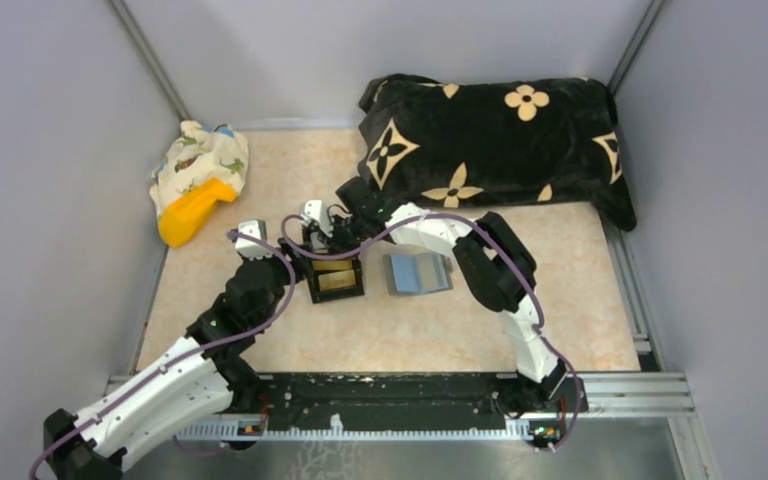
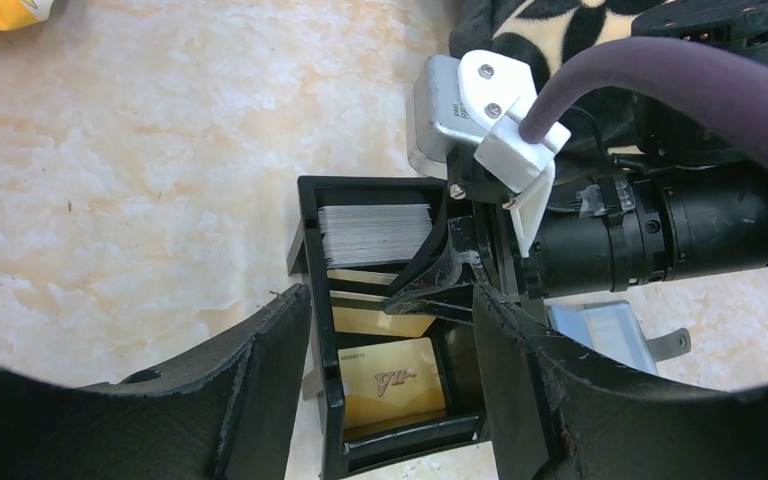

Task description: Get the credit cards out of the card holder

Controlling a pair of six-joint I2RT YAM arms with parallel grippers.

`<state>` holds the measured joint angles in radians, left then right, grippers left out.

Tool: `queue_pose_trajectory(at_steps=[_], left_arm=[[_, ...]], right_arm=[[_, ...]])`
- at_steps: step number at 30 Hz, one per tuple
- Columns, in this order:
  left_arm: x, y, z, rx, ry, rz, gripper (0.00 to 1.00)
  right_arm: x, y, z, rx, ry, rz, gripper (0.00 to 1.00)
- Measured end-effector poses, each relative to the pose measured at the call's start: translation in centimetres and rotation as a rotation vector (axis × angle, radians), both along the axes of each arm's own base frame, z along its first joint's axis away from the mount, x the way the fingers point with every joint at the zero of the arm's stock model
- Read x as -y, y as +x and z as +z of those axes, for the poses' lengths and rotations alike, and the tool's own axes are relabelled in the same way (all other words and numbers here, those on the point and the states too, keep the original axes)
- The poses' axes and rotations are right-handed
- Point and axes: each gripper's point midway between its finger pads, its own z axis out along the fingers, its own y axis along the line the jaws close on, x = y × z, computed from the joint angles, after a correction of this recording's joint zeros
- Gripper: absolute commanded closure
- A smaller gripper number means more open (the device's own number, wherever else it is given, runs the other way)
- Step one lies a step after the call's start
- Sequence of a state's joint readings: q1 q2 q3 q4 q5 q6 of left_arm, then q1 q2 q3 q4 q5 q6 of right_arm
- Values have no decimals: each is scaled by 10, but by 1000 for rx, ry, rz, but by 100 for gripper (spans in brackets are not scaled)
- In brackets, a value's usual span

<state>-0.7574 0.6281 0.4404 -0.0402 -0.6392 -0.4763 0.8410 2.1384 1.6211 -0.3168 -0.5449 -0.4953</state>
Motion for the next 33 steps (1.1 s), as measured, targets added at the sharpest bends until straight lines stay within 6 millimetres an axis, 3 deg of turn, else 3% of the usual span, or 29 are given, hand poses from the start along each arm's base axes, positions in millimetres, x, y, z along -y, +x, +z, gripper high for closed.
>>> queue_pose_trajectory(at_steps=[6, 19, 22, 33], left_arm=[[1, 0, 0, 1, -1, -4, 34], [4, 0, -4, -8, 4, -21, 34], [5, 0, -5, -10, 4, -25, 35], [8, 0, -6, -12, 6, -39, 32]], right_arm=[[-2, 4, -3, 21, 7, -23, 76], [2, 16, -6, 86, 20, -101, 75], [3, 18, -4, 97, 17, -118, 69], [13, 25, 19, 167, 38, -172, 68]])
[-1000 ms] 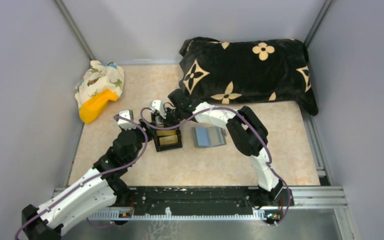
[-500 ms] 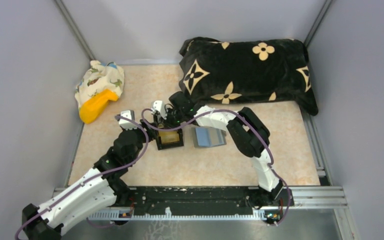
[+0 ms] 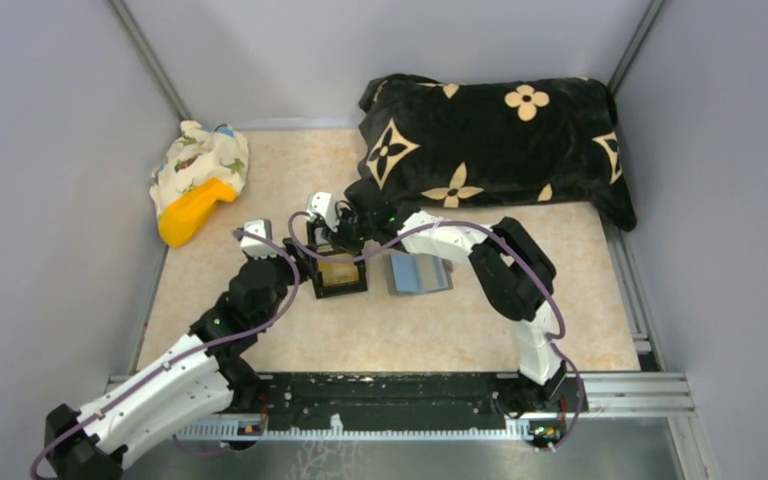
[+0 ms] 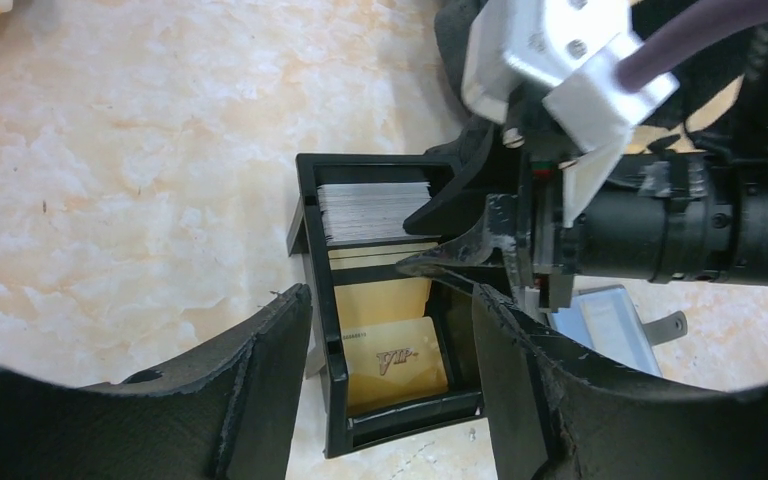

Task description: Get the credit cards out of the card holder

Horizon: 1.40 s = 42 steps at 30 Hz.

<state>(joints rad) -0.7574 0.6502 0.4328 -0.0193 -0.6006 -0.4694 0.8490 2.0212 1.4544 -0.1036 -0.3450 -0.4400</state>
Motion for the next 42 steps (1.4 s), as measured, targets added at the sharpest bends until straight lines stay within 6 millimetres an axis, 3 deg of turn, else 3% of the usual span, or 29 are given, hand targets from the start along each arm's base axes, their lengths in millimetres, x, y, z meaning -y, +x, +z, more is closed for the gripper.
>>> queue_pose_trajectory(at_steps=[4, 6, 12, 15, 18, 21, 23, 25, 27, 28, 32, 33, 37, 42], left_arm=[[2, 3, -3, -7, 10, 0, 2], [4, 4, -8, -21, 17, 4, 1], [4, 7, -13, -40, -17, 32, 1], [9, 8, 1, 2, -50, 14, 1], [24, 14, 10, 11, -53, -40, 3], [53, 24, 9, -24, -47, -125, 12], [77, 31, -1, -68, -37, -192, 20], [105, 34, -14, -116, -22, -270, 31], [129, 35, -24, -153, -4, -336, 39], [144, 35, -29, -172, 10, -370, 44], [204, 37, -41, -222, 55, -487, 91], [218, 37, -44, -233, 57, -513, 97], [246, 26, -72, -296, 87, -596, 100], [257, 11, -128, -442, 129, -660, 100]], right_arm=[[5, 2, 20, 41, 36, -34, 54], [8, 4, 33, 66, 66, -59, 49], [25, 29, 77, 121, 203, -196, 49], [60, 50, 89, 107, 298, -347, 43], [113, 67, 93, 44, 399, -525, 43], [171, 79, 99, 1, 492, -699, 49], [196, 77, 100, -3, 519, -774, 57], [208, 65, 99, -5, 530, -817, 69], [218, 51, 94, -4, 531, -850, 100], [223, 45, 91, -1, 528, -866, 100], [250, 22, 78, -6, 526, -963, 100], [255, 18, 76, -7, 527, -983, 100], [269, 2, 65, -31, 539, -1037, 100], [270, -12, 48, -106, 545, -1047, 100]])
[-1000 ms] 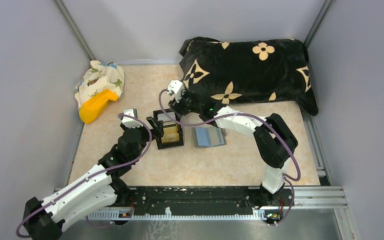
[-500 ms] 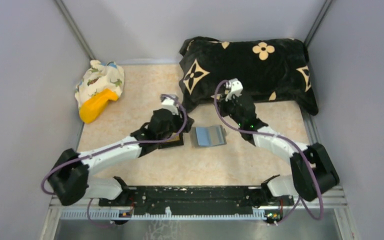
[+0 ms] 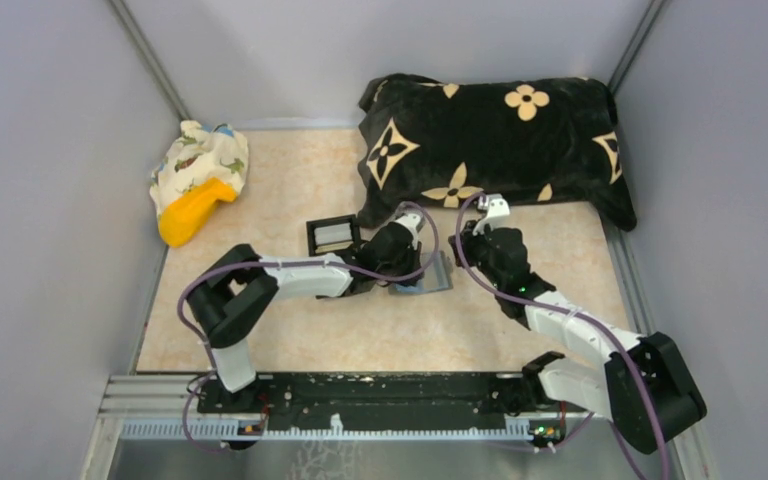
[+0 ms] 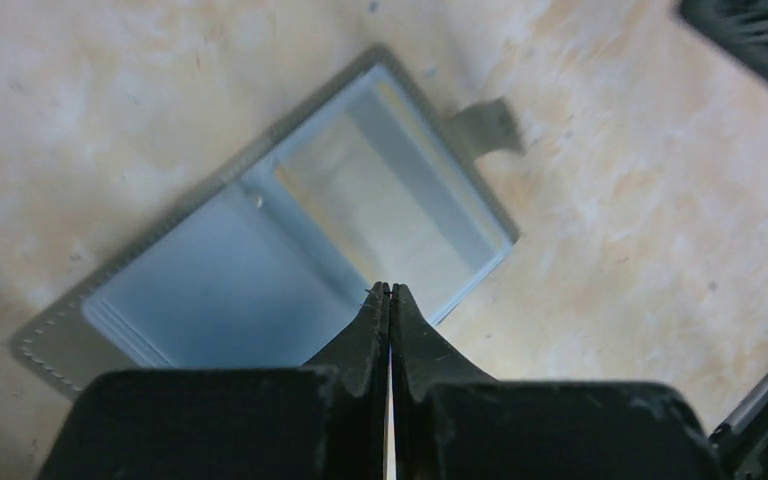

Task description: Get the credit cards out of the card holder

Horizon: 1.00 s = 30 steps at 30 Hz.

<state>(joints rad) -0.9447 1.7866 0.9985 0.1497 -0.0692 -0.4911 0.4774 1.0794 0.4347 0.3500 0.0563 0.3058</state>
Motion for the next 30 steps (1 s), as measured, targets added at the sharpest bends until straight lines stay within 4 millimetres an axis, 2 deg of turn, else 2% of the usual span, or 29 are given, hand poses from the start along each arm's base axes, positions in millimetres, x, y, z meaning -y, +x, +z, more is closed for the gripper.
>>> queue_pose_trajectory(at_steps=[3, 5, 10, 13, 17, 19, 30], left_arm=[[-4, -10, -26, -71, 46, -9, 100], [-6, -13, -34, -97, 58, -6, 100], [-5, -14, -35, -107, 53, -2, 100], [-4, -14, -36, -111, 47, -1, 100], [-3, -14, -35, -113, 44, 1, 100], [-3, -14, -35, -113, 44, 1, 100], [2, -12, -36, -111, 21, -2, 100]], right_arm=[[-6, -10, -11, -35, 20, 46, 100], [-14, -18, -14, -49, 31, 103, 98], [-39, -32, -15, -50, 25, 215, 92], [-48, -34, -28, -87, 16, 241, 92], [-44, -32, -58, -180, -2, 199, 92], [-41, -31, -67, -210, -2, 174, 92], [-22, -23, -79, -244, 5, 80, 96]])
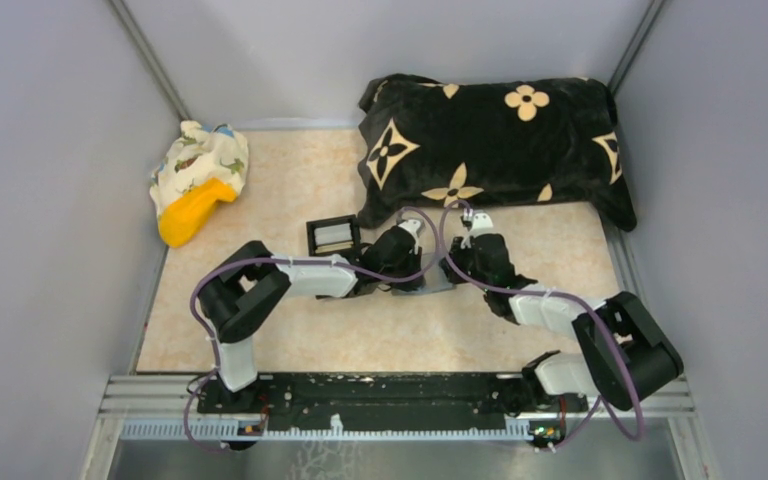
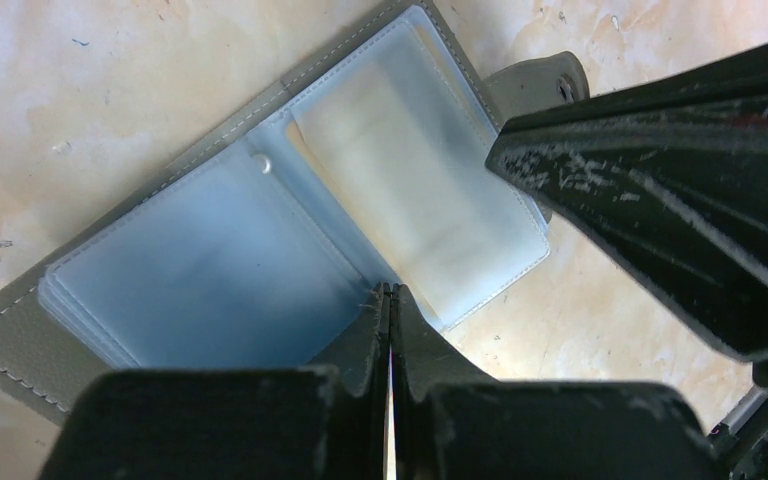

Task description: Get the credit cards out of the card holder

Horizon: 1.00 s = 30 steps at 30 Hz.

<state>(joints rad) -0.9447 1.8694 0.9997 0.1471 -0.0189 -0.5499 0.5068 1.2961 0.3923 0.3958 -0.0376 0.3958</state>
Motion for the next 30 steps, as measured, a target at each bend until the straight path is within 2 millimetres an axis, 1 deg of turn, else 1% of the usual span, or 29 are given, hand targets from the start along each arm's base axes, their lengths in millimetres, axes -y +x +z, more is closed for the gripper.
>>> queue_pose_trajectory(at_steps=[5, 14, 23, 30], left_arm=[[0, 0, 0, 3, -6, 0, 100], [1, 0, 0, 5, -8, 0, 100], [0, 0, 0, 8, -12, 0, 100], [0, 0, 0, 8, -13, 0, 100]], right_arm=[[17, 4, -8, -17, -8, -57, 97], [36, -1, -22, -64, -3, -116, 97], [27, -4, -23, -72, 24, -69, 97], [22, -5, -32, -89, 29, -41, 96]])
